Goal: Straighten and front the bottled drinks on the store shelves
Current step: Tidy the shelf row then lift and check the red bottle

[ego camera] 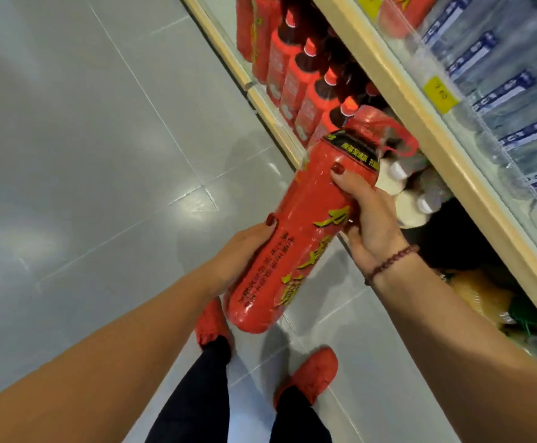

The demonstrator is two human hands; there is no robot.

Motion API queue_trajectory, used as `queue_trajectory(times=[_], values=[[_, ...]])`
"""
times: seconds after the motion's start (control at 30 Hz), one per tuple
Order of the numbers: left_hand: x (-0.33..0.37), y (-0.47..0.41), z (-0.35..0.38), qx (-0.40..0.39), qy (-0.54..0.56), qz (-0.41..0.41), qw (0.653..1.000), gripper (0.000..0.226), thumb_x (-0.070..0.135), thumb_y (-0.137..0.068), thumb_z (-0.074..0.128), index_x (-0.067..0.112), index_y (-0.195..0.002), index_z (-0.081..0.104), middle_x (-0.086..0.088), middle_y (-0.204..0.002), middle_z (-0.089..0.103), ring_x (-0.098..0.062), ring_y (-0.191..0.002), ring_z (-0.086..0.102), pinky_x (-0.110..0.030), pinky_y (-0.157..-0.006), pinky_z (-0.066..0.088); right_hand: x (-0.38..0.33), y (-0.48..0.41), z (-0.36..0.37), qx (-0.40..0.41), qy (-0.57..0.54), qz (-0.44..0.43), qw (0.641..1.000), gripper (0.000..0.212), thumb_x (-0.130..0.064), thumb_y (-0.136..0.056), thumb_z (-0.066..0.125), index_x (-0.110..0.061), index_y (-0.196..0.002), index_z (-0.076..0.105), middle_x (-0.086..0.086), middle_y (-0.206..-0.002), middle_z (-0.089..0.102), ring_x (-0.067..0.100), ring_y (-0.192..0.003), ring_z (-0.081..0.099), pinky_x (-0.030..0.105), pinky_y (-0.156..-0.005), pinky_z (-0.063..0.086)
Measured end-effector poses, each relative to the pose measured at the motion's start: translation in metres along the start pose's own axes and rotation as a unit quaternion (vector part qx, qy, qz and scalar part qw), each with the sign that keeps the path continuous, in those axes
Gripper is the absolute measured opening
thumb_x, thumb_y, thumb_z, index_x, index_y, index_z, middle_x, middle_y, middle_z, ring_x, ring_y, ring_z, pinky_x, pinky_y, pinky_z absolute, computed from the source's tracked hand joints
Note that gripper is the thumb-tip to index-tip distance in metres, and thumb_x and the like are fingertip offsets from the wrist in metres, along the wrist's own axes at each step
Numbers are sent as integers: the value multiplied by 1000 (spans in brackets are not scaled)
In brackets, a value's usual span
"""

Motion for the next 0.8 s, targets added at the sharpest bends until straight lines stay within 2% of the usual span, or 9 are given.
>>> queue_trajectory(times=[0.07,0.13,0.17,0.23,0.37,0.47,0.6,0.7,0.8], values=[[9,10,-13,13,29,-12,999,55,72,-64,51,30,-90,74,-1,-87,78,-18,-78,75,-25,-67,57,-5,-6,29,8,3,18,1000,45,-31,-59,85,-16,-100,73,7,-103,76,22,-97,71,40,-88,57],[18,21,-27,29,49,-14,998,63,79,-59,50,31,-91,76,-4,-91,77,-22,-81,75,-29,-70,58,-5,-14,58,2,3,26,1000,37,-34,-70,79,-17,-102,73,5,-101,76,18,-92,73,31,-75,59],[21,26,-36,39,56,-16,998,70,83,-58,49,29,-93,76,-6,-92,77,-23,-82,74,-32,-72,59,-5,-18,73,-6,2,37,999,35,-34,-76,76,-16,-105,72,6,-103,76,18,-93,73,30,-74,59],[28,33,-52,58,73,-23,995,81,87,-55,48,25,-100,74,-9,-95,76,-28,-87,73,-42,-83,59,-4,-24,102,-19,8,60,998,44,-38,-81,72,-13,-118,68,6,-108,74,20,-98,71,33,-80,58],[43,44,-89,88,121,-25,988,96,93,-48,50,22,-108,71,-15,-102,74,-37,-97,69,-52,-95,52,3,-29,153,-43,37,53,997,70,-45,-72,71,-12,-132,55,11,-120,69,26,-108,67,42,-92,55],[60,46,-117,98,168,-8,981,93,87,-56,46,20,-117,67,-19,-108,72,-40,-103,67,-56,-97,49,16,-32,186,-96,50,92,990,73,-52,-75,67,-20,-138,47,10,-126,65,26,-112,65,46,-96,52],[83,41,-152,124,200,17,972,86,83,-63,44,23,-123,62,-18,-113,70,-39,-106,65,-56,-99,48,13,-51,230,-112,77,107,985,69,-60,-69,64,-28,-130,53,4,-114,72,20,-101,71,41,-87,57],[101,31,-173,138,211,27,967,83,84,-61,45,25,-116,66,-16,-110,72,-37,-104,67,-55,-98,49,2,-75,255,-125,92,96,983,69,-60,-69,65,-28,-129,56,4,-113,72,20,-102,70,40,-87,56],[122,16,-192,145,221,34,964,74,84,-60,47,31,-105,71,-14,-107,73,-34,-100,70,-52,-94,52,-8,-104,273,-137,106,93,980,60,-59,-77,66,-28,-128,56,4,-114,71,20,-102,70,41,-87,57]])
Point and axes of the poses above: each hand's wrist, its own y-axis away from the middle knuckle, its own z-axis out of the palm, x = y × z, the point moved 2 cm from there along -y, towards the middle knuckle
